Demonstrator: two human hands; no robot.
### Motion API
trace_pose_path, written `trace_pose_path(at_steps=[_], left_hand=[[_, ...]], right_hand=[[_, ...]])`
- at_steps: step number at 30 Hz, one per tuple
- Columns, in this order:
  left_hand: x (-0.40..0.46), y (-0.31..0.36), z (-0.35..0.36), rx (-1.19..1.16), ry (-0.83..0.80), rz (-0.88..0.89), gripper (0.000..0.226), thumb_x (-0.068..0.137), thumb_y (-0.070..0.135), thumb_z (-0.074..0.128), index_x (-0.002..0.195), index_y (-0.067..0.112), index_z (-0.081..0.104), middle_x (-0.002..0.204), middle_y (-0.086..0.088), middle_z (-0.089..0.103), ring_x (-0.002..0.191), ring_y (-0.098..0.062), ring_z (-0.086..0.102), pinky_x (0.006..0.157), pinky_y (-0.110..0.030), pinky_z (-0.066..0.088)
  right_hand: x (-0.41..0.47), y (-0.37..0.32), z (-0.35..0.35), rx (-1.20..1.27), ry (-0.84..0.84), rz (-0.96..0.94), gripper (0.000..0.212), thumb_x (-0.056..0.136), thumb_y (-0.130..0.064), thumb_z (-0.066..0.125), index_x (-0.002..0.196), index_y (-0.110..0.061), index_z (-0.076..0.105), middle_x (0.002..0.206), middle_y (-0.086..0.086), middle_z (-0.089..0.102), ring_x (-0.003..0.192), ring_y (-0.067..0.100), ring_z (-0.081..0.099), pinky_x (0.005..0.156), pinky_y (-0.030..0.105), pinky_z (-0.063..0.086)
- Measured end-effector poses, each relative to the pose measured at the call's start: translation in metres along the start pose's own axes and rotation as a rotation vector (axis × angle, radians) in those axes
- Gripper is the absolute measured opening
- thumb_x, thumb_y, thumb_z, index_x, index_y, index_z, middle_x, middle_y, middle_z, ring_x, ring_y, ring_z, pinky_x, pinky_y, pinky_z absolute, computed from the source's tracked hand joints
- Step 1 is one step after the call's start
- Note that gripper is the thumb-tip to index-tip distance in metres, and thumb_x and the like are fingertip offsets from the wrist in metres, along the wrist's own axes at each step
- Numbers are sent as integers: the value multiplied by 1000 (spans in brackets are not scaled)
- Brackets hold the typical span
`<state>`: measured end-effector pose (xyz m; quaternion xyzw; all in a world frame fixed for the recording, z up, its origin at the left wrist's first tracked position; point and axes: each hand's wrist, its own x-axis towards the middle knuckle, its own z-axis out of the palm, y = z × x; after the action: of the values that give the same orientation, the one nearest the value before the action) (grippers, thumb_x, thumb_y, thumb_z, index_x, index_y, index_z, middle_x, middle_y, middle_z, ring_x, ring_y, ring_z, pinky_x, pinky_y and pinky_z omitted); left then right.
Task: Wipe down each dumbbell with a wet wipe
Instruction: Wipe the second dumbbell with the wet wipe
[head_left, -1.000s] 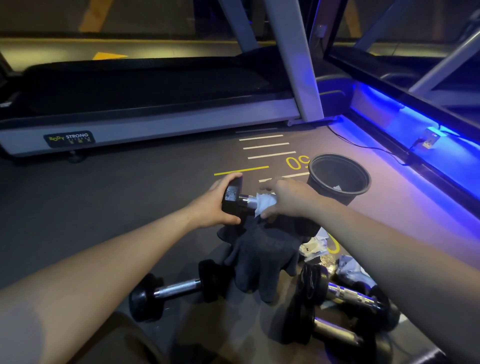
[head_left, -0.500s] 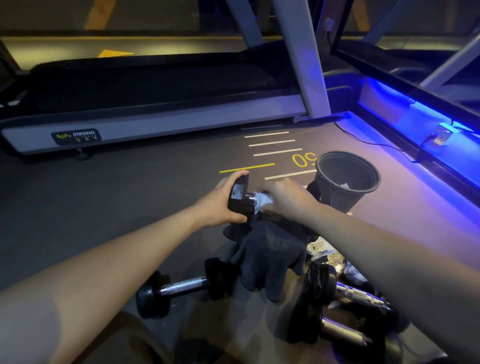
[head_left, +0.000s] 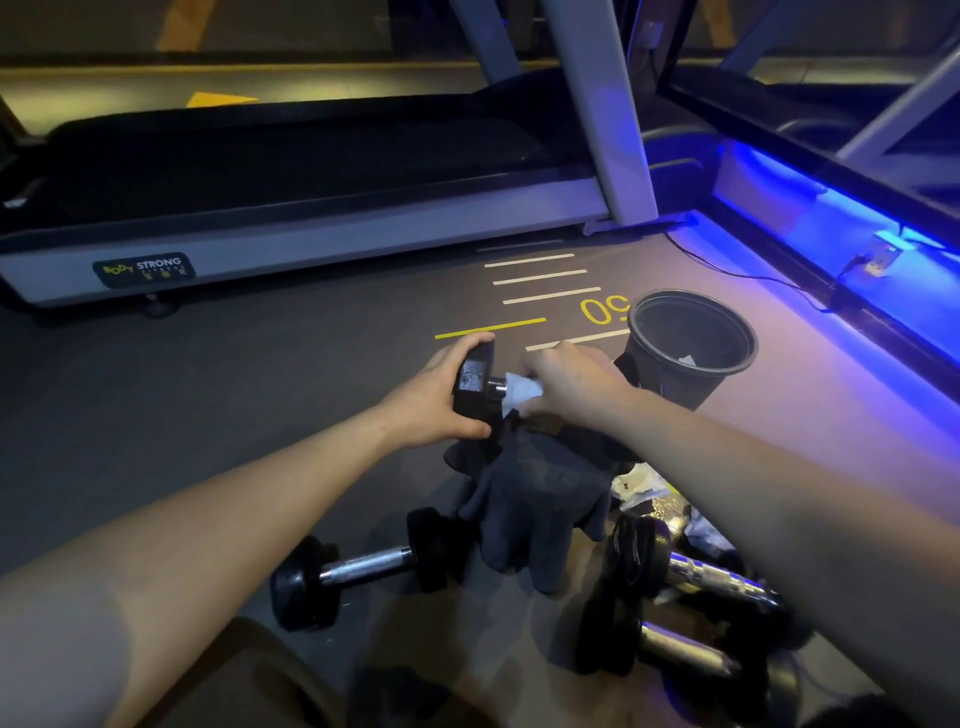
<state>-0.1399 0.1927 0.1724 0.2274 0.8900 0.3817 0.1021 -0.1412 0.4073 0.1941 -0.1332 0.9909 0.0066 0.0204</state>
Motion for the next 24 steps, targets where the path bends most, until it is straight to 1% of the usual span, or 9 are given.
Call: trace_pose_path(at_steps=[2, 3, 5, 6, 8, 13, 17, 20, 24], left_hand=[[0, -1, 0, 0, -1, 2, 108, 67, 25, 88, 149, 47, 22, 153, 9, 31, 135, -9, 40, 108, -31, 41], [1, -1, 0, 1, 0, 6, 108, 67, 25, 88, 150, 46, 22, 153, 9, 31, 135, -9, 40, 107, -30, 40], [1, 0, 0, 5, -1, 6, 107, 68, 25, 88, 150, 45, 22, 153, 9, 32, 134, -10, 41, 106, -30, 41], [1, 0, 0, 6, -1, 4, 107, 68, 25, 88, 150, 45, 22, 152, 9, 32, 133, -10, 41, 105, -30, 41], [2, 0, 0, 9, -1, 7, 107, 68, 24, 88, 150, 44, 23, 152, 8, 33, 133, -10, 42, 104, -28, 41], [2, 0, -1, 26, 1, 7, 107, 68, 26, 88, 150, 45, 22, 152, 8, 33, 132, -9, 41, 99, -25, 38], [1, 0, -1, 23, -3, 10, 108, 67, 26, 89, 150, 45, 22, 152, 9, 33, 132, -11, 43, 101, -27, 41], [1, 1, 0, 21, -2, 8, 108, 68, 25, 88, 149, 45, 21, 152, 8, 33, 132, -12, 43, 100, -28, 41], [1, 3, 0, 20, 11, 7, 107, 69, 24, 87, 151, 43, 21, 154, 7, 32, 134, -12, 42, 95, -24, 37]], right_hand=[[-6, 9, -5, -24, -5, 12, 45, 71, -54, 76, 99, -19, 66, 95, 7, 68, 94, 31, 63, 70, 35, 47], [-8, 13, -7, -52, -5, 9, 46, 70, -55, 76, 97, -19, 67, 95, 7, 69, 96, 30, 63, 74, 35, 44], [-9, 20, -8, -158, -7, -27, 47, 68, -59, 75, 94, -20, 67, 89, 4, 70, 98, 26, 63, 98, 37, 37], [-9, 23, -8, -212, -14, -42, 48, 66, -62, 74, 92, -21, 66, 85, 3, 71, 96, 24, 65, 110, 40, 27], [-9, 28, -10, -284, -35, -42, 47, 65, -64, 72, 88, -24, 62, 81, 1, 71, 92, 22, 67, 119, 46, 12], [-13, 43, -15, -318, -109, -38, 42, 64, -59, 75, 86, -25, 64, 87, -1, 70, 98, 21, 66, 118, 46, 11], [-12, 51, -20, -295, -159, -36, 41, 63, -60, 77, 77, -27, 57, 89, -2, 70, 100, 22, 64, 116, 46, 10], [-9, 55, -27, -296, -231, -29, 40, 64, -59, 78, 80, -27, 60, 89, -3, 68, 100, 23, 61, 114, 49, 13], [0, 57, -36, -257, -400, 10, 39, 72, -56, 75, 91, -22, 69, 88, -3, 64, 104, 24, 55, 114, 55, 15]])
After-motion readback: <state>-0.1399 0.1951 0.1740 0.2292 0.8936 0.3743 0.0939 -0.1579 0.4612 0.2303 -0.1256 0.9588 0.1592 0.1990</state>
